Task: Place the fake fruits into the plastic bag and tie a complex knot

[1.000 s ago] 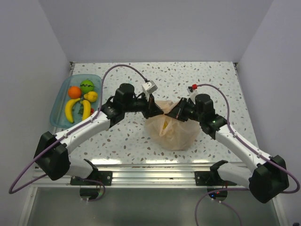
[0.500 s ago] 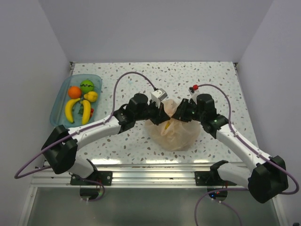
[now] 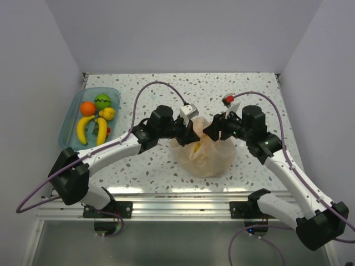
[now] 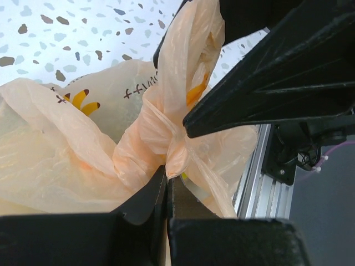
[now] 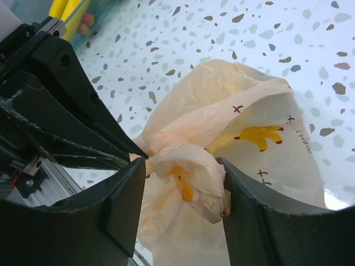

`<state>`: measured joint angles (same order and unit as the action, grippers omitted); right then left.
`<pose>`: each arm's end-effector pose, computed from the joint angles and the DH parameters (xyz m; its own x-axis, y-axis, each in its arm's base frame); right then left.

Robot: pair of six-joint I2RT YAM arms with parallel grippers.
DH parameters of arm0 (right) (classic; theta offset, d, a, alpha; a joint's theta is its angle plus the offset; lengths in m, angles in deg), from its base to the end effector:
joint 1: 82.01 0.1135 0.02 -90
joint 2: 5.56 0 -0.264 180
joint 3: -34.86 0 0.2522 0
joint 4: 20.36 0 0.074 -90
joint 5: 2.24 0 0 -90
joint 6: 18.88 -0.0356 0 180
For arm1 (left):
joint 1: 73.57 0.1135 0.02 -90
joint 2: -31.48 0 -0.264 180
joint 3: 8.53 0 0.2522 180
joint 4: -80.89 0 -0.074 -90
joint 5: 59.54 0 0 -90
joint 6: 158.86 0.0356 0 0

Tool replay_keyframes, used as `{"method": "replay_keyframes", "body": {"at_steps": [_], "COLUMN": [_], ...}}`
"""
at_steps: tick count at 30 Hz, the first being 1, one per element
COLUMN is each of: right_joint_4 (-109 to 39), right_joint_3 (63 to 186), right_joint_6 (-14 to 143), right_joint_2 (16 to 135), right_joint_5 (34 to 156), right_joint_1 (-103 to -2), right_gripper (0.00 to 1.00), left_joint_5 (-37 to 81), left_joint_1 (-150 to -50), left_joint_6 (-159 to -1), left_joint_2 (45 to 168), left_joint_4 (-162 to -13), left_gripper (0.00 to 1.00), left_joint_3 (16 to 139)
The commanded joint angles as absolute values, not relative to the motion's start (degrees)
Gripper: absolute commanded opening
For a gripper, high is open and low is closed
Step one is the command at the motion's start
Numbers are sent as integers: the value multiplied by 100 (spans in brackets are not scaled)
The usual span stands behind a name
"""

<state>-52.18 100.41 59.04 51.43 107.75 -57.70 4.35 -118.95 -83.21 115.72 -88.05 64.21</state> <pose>0.1994 0.1034 0.3300 -0.4928 -0.0068 -0.8701 -0.5829 0.7451 0.3243 0.2266 -0.2519 0.2852 -0.4902 0.1799 -0.8528 0.8290 0.3985 -0.3925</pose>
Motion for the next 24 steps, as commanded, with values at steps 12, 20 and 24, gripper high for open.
{"method": "replay_keyframes", "body": {"at_steps": [12,20,24], "right_joint_4": [-4941,-4880,-4748], "right_joint_3": [10504,10830,10690], "right_joint_6": [6664,6445,6163], "right_joint_2": [5289,5095,5104], "right_joint_5": [10806,10938,11166], "right_joint_1": [-5890,-5925,-5934], "right_gripper": [0,0,0], "left_joint_5": [-39,-56,-39], "left_joint_1": [-11839,-11865,-11997], "left_joint_6": [-7923,-7484,-7641], "left_joint_2": [10882,10750,11013], "left_joint_4": [-8255,-7392,-7559], "left_gripper": [0,0,0], "left_joint_3": [6552,6543,6692]}}
